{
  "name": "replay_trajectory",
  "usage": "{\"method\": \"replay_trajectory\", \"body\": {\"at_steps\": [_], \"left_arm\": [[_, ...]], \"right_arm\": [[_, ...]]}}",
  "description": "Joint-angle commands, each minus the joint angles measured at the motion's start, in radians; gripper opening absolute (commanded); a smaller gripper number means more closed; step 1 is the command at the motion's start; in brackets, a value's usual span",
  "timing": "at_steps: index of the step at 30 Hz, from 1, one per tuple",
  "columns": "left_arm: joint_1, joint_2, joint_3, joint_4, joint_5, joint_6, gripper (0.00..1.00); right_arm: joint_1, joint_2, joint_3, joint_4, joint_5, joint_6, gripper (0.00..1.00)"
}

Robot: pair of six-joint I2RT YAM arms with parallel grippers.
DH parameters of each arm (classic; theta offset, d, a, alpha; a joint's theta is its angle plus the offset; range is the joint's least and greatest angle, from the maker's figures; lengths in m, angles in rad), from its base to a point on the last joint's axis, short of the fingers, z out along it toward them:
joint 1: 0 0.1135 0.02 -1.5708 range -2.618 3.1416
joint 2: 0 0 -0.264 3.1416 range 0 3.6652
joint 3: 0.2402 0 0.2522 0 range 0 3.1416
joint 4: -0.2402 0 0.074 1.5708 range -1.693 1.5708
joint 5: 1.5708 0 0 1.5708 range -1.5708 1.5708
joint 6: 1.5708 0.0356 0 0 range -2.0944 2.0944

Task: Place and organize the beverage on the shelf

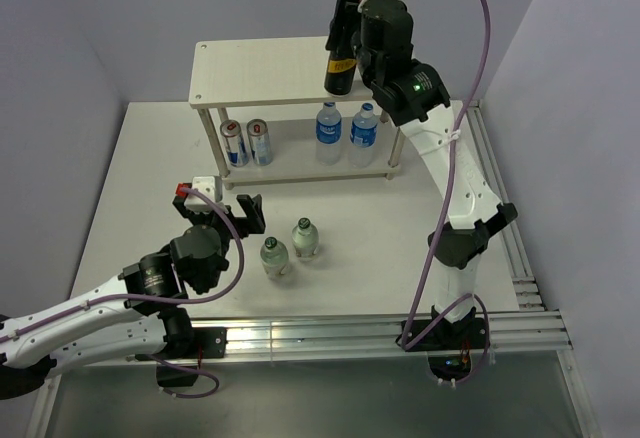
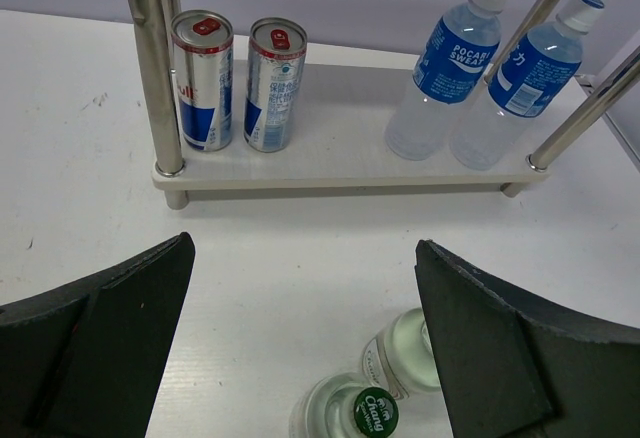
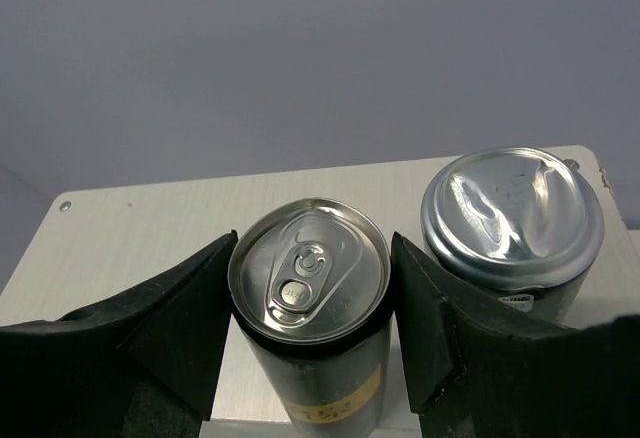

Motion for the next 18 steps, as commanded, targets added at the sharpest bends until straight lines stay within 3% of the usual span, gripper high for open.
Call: {"method": "replay_trajectory", "body": {"at_steps": [1, 18], "left_arm": [[0.003, -0.009, -0.006, 0.034, 0.000, 0.023, 0.99], [0.003, -0.010, -0.006, 0.034, 0.000, 0.021, 0.99]], "right_arm": [[0.026, 0.037, -0.050, -0.035, -0.001, 0.004, 0.00], [0.110, 0.000, -0.170, 0.160, 0.286, -0.200, 0.00]]}}
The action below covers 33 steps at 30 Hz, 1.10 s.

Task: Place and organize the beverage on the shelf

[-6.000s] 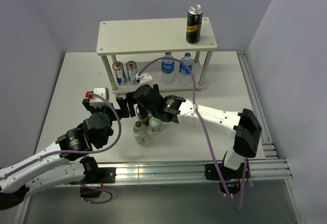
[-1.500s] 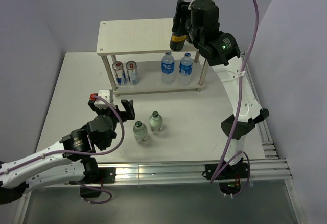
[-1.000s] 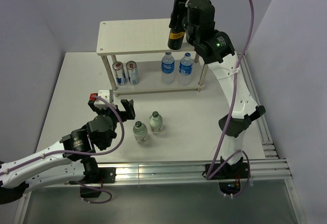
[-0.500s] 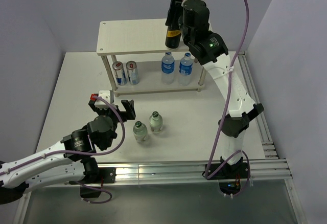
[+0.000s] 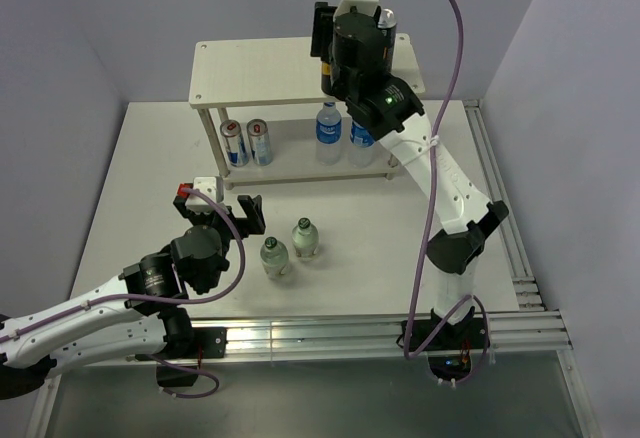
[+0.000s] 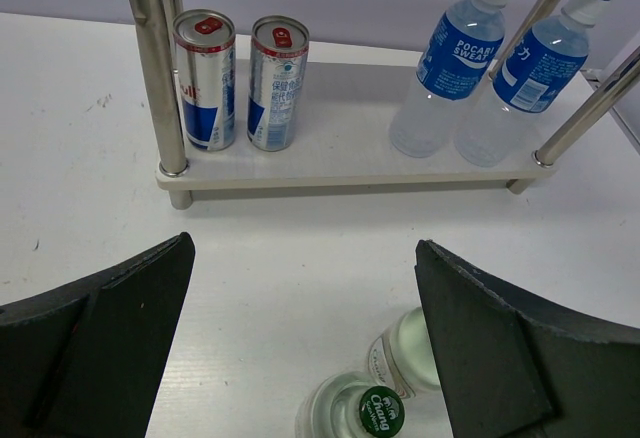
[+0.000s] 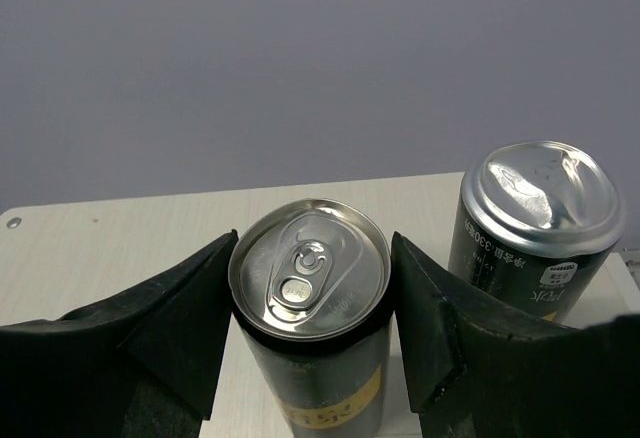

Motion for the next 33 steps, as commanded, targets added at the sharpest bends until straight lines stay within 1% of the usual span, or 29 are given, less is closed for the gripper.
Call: {"method": "replay_trajectory", "body": {"at_steps": [1, 10, 13, 17, 24, 26, 29, 33], "left_arm": [[0.003, -0.011, 0.000, 0.032, -0.002, 0.011, 0.99], [0.003, -0.008, 0.000, 0.036, -0.005, 0.014, 0.99], [0.003, -0.004, 0.001, 0.035, -0.006, 0.014, 0.99], [0.003, -0.001, 0.001, 0.041, -0.008, 0.019, 0.99], [0.005, 0.004, 0.003, 0.041, -0.009, 0.020, 0.99], [0.003, 0.004, 0.003, 0.039, -0.009, 0.019, 0.99], [0.003, 0.002, 0.003, 0.038, -0.009, 0.017, 0.99], [0.005, 0.002, 0.003, 0.035, -0.011, 0.017, 1.00]], "right_arm": [[0.006, 0.000, -0.097, -0.008, 0.073, -0.058, 0.00], [0.003, -0.075, -0.302, 0.193, 0.159, -0.112, 0.00], [0.003, -0.086, -0.321, 0.226, 0.166, -0.122, 0.00], [0.004, -0.077, -0.310, 0.251, 0.170, -0.144, 0.00], [0.003, -0.032, -0.218, 0.268, 0.185, -0.194, 0.00], [0.004, -0.025, -0.214, 0.288, 0.190, -0.220, 0.00], [0.003, -0.019, -0.221, 0.323, 0.208, -0.254, 0.00], [-0.005, -0.028, -0.279, 0.367, 0.208, -0.245, 0.00]]}}
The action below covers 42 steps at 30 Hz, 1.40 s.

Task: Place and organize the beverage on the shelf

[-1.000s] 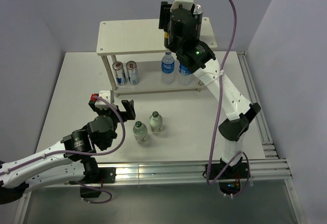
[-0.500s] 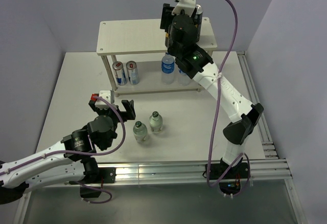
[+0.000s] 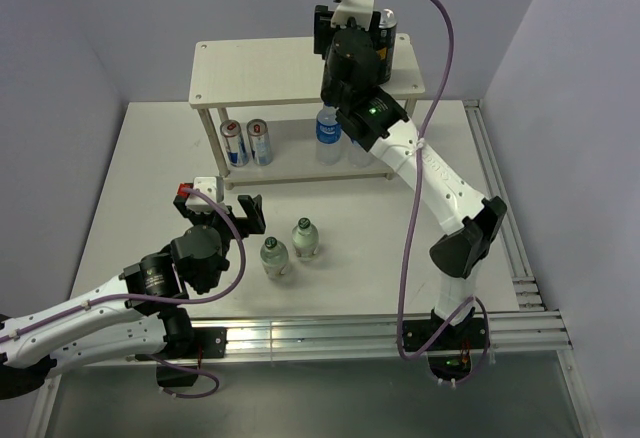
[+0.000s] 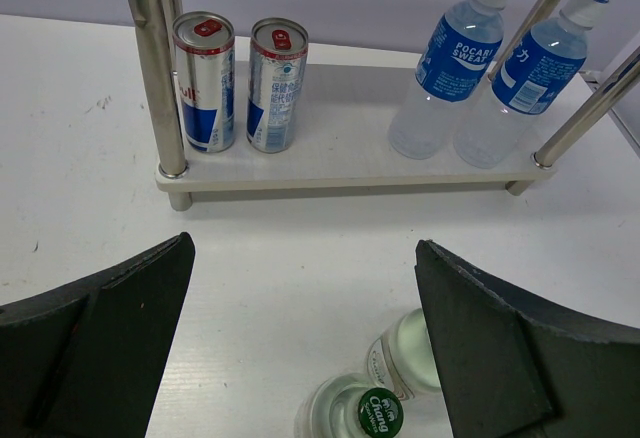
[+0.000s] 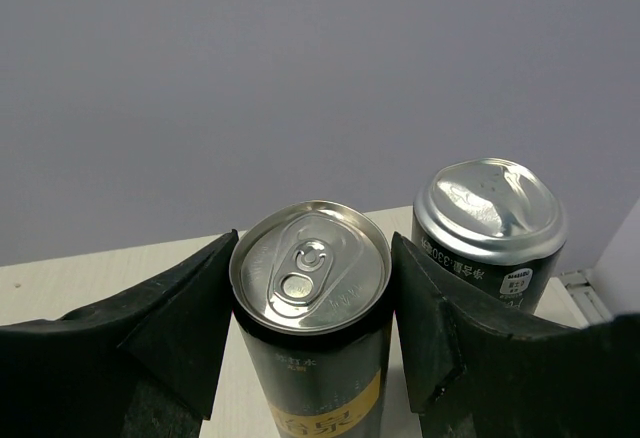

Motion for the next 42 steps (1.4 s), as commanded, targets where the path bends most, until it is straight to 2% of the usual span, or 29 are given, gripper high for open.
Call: {"method": "replay_trajectory", "body": {"at_steps": [1, 7, 10, 11, 12, 13, 16, 17, 19, 28, 42], "left_arm": [[0.003, 0.001, 0.004, 0.028, -0.011, 0.009, 0.99], [0.003, -0.001, 0.006, 0.023, -0.009, 0.007, 0.99], [0.003, 0.001, 0.007, 0.021, -0.007, 0.006, 0.99], [0.005, 0.002, 0.007, 0.020, -0.009, 0.006, 0.99], [0.003, 0.001, 0.007, 0.018, -0.011, 0.003, 0.99], [0.003, 0.002, 0.009, 0.015, -0.009, 0.003, 0.99], [0.003, -0.001, 0.007, 0.020, -0.012, 0.004, 0.99], [0.003, -0.001, 0.007, 0.020, -0.012, 0.004, 0.99], [0.003, 0.001, 0.009, 0.017, -0.012, 0.006, 0.99], [0.003, 0.005, 0.009, 0.020, -0.012, 0.006, 0.99], [0.003, 0.004, 0.015, 0.012, -0.015, 0.003, 0.99]], "right_arm": [[-0.018, 0.013, -0.057, -0.018, 0.060, -0.042, 0.00], [-0.021, -0.022, -0.140, -0.018, 0.028, 0.017, 0.00], [-0.023, -0.030, -0.158, -0.035, 0.007, 0.033, 0.17], [-0.021, -0.033, -0.165, -0.033, -0.002, 0.039, 0.32], [-0.021, -0.035, -0.171, -0.041, -0.001, 0.045, 0.39], [-0.021, -0.038, -0.177, -0.038, 0.002, 0.045, 0.52], [-0.018, -0.044, -0.197, -0.036, -0.009, 0.051, 0.66], [-0.018, -0.051, -0.203, -0.033, -0.010, 0.053, 0.77], [-0.018, -0.058, -0.220, -0.025, -0.018, 0.054, 0.84], [-0.014, -0.100, -0.286, -0.007, -0.012, 0.066, 1.00], [0.031, -0.237, -0.462, 0.024, 0.025, 0.111, 1.00]]}}
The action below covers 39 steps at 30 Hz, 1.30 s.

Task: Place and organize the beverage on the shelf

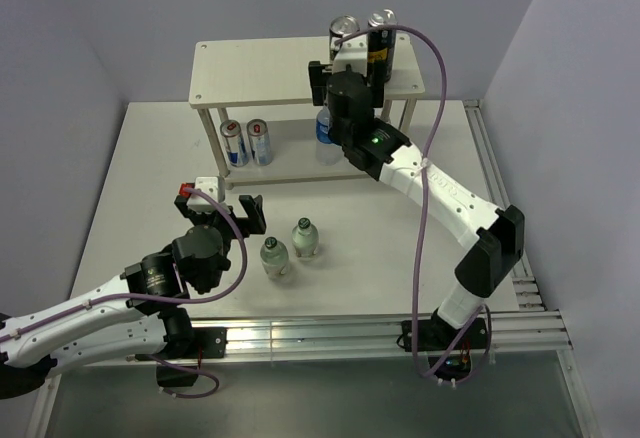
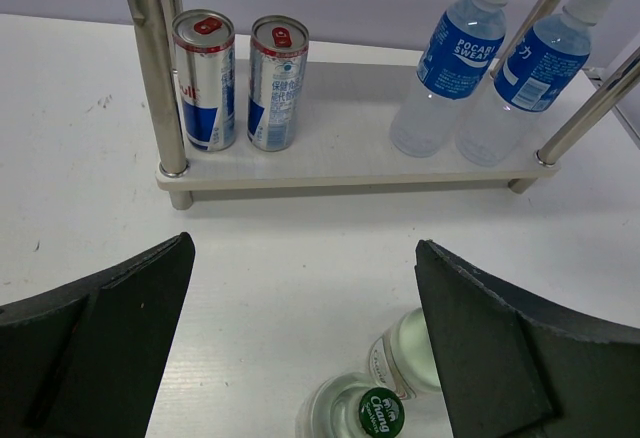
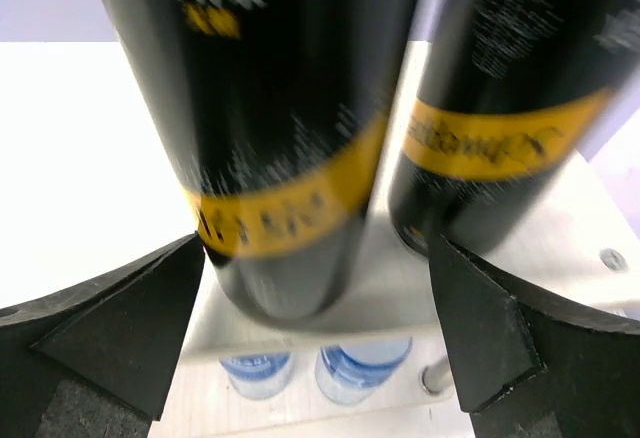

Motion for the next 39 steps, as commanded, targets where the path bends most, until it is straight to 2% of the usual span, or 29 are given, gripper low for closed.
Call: {"method": "replay_trajectory", "body": {"at_steps": [1, 9, 12, 16, 20, 23, 28, 32, 35, 39], "left_arm": [[0.003, -0.003, 0.016, 0.012, -0.016, 0.004, 0.99], [0.003, 0.001, 0.027, -0.002, -0.022, -0.001, 0.99], [0.003, 0.005, 0.029, -0.011, -0.027, -0.006, 0.99], [-0.003, 0.028, 0.050, -0.080, -0.010, -0.052, 0.99], [-0.043, 0.097, 0.134, -0.273, 0.046, -0.209, 0.99], [-0.104, 0.142, 0.177, -0.439, 0.060, -0.341, 0.99], [-0.269, 0.123, 0.178, -0.634, 0.053, -0.599, 0.99], [-0.333, 0.125, 0.109, -0.639, 0.059, -0.714, 0.99], [-0.346, 0.160, 0.040, -0.602, 0.065, -0.768, 0.99], [-0.346, 0.256, -0.084, -0.424, 0.080, -0.765, 0.99]], "right_arm": [[0.024, -0.092, -0.047, 0.042, 0.036, 0.032, 1.00], [0.130, -0.239, -0.234, 0.034, 0.078, 0.115, 1.00], [0.199, -0.350, -0.353, 0.031, 0.102, 0.143, 1.00], [0.351, -0.570, -0.547, 0.002, 0.084, 0.216, 1.00], [0.556, -0.722, -0.698, -0.162, 0.098, 0.308, 1.00], [0.654, -0.805, -0.763, -0.300, 0.099, 0.443, 1.00], [0.731, -0.903, -0.882, -0.379, 0.090, 0.617, 1.00], [0.738, -0.977, -0.979, -0.330, 0.047, 0.669, 1.00], [0.738, -0.970, -1.028, -0.274, 0.006, 0.683, 1.00], [0.738, -0.878, -1.059, -0.256, -0.004, 0.747, 1.00]]}}
